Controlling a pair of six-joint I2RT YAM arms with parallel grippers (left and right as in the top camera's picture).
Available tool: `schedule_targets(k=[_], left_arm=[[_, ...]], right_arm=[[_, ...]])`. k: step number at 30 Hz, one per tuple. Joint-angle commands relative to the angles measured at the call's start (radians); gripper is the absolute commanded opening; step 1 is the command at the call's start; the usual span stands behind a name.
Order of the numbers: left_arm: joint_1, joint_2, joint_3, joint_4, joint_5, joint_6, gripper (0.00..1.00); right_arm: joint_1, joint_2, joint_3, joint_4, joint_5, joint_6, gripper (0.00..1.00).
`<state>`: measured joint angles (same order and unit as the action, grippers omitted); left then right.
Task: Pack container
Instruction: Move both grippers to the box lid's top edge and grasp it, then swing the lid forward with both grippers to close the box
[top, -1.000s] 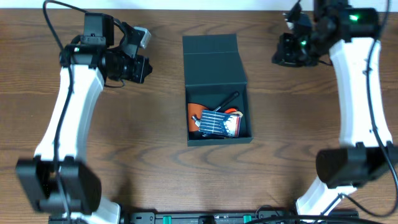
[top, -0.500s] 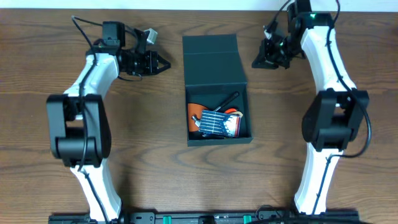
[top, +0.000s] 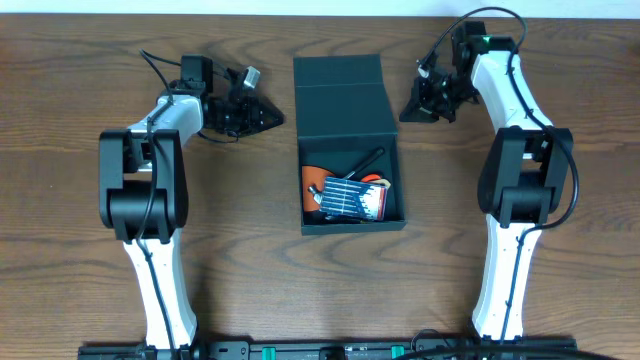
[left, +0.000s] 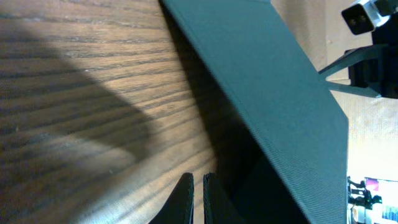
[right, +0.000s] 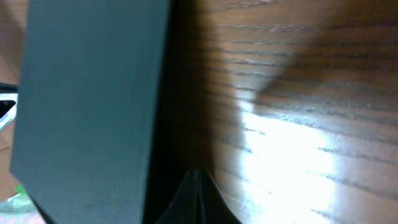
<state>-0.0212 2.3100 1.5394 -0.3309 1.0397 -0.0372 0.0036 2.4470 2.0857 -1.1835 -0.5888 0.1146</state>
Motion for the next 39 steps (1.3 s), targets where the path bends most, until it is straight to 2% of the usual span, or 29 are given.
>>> schedule_targets(k=[1, 11, 26, 39], left_arm=[[-0.011, 0.023, 0.006, 0.051, 0.024, -0.055, 0.06], [-0.057, 0.024, 0.011, 0.211, 0.024, -0.164, 0.06], [-0.059, 0.024, 0.01, 0.203, 0.023, -0.167, 0.06], [-0.059, 0.072, 0.01, 0.164, 0.027, -0.167, 0.06]], right_arm=[[-0.01, 0.021, -0.002, 0.008, -0.042, 0.0, 0.01], [-0.009, 0.026, -0.002, 0.047, -0.165, -0.023, 0.01], [-0.008, 0.028, -0.002, 0.048, -0.14, -0.022, 0.02], [-0.004, 0.106, -0.003, 0.047, -0.138, -0.015, 0.01]])
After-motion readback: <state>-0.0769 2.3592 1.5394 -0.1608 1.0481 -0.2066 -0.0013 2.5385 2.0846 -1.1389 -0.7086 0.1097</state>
